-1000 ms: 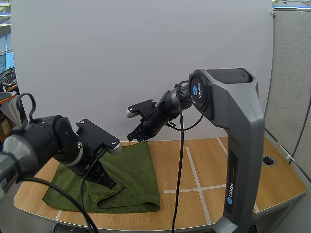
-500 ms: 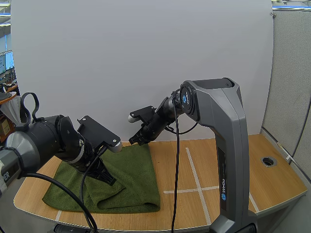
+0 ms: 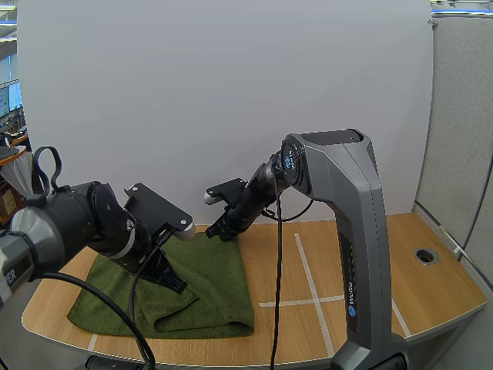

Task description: Fold the towel

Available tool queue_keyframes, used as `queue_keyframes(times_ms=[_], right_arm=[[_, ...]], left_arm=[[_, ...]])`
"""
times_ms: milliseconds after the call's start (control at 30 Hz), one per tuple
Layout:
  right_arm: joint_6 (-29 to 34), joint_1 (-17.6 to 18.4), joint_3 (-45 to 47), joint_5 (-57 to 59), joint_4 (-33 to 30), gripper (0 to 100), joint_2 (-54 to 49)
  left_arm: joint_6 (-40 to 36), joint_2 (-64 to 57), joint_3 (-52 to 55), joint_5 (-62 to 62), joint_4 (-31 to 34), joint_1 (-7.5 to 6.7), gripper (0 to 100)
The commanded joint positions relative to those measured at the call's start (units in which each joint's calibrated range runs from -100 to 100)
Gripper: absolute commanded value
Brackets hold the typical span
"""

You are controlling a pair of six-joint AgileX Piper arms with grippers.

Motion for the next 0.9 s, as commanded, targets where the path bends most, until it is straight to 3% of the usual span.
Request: queue_keyframes(times_ms=[0,600,700,867], right_arm=[[-0.6,-0.3,-0.2,0.7,0.2,0,-0.7],[-0.6,-0.8,-0.2,0.0,-1.5,0,-0.5],[-0.6,-0.8,-0.2,0.2,-1.5,0,-0.5],[-0.6,-0.8,-0.2,0.2,-1.6,0,-0.3]], left_arm=[[5.1,7.1,-0.5,3.4,-5.5,-0.08,0],[6.0,11.2,-0.5,-2.3,-5.4,-0.08,0],[6.2,13.1,-0.5,-3.7,-5.4,-0.08,9],[7.2,17.3,-0.5,-6.9,-5.4,-0.08,36]])
